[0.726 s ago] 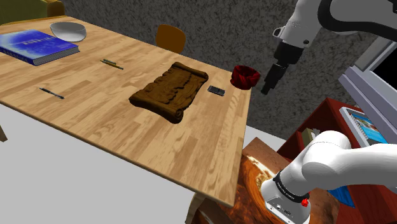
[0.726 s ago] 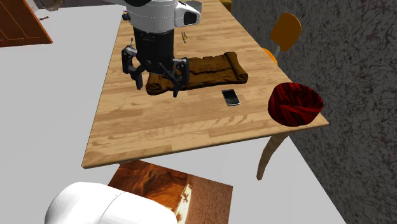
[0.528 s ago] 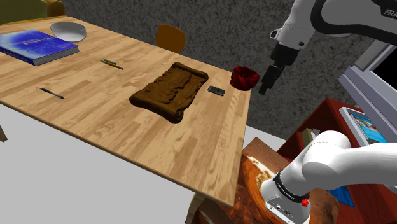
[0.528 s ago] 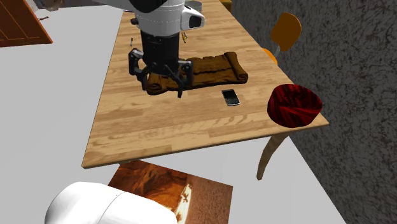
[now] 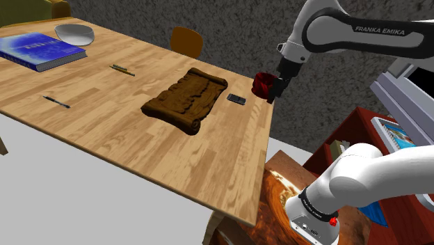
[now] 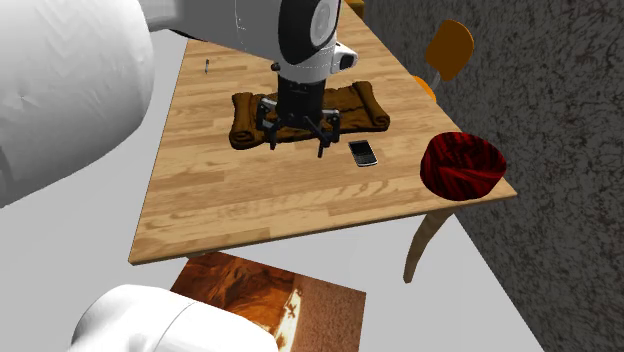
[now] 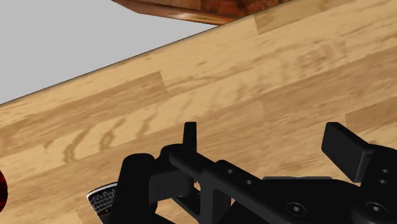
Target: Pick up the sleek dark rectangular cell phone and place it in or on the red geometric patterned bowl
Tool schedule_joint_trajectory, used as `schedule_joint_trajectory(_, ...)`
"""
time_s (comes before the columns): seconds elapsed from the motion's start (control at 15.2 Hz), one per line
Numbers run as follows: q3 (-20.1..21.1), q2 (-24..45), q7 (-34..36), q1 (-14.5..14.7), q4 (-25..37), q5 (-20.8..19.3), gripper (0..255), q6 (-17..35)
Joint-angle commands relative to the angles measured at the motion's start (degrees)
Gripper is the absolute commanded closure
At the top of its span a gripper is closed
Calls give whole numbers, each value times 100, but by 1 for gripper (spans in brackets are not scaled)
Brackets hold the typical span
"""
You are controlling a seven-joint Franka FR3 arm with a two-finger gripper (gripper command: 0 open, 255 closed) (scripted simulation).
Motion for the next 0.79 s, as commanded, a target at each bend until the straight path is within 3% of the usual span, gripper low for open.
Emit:
schedule_joint_trajectory(0.0,-117,377,-181,-20,99,-71,0,316)
schedule_joint_trajectory(0.73,-635,2574,-1106,-72,939,-71,0,1810)
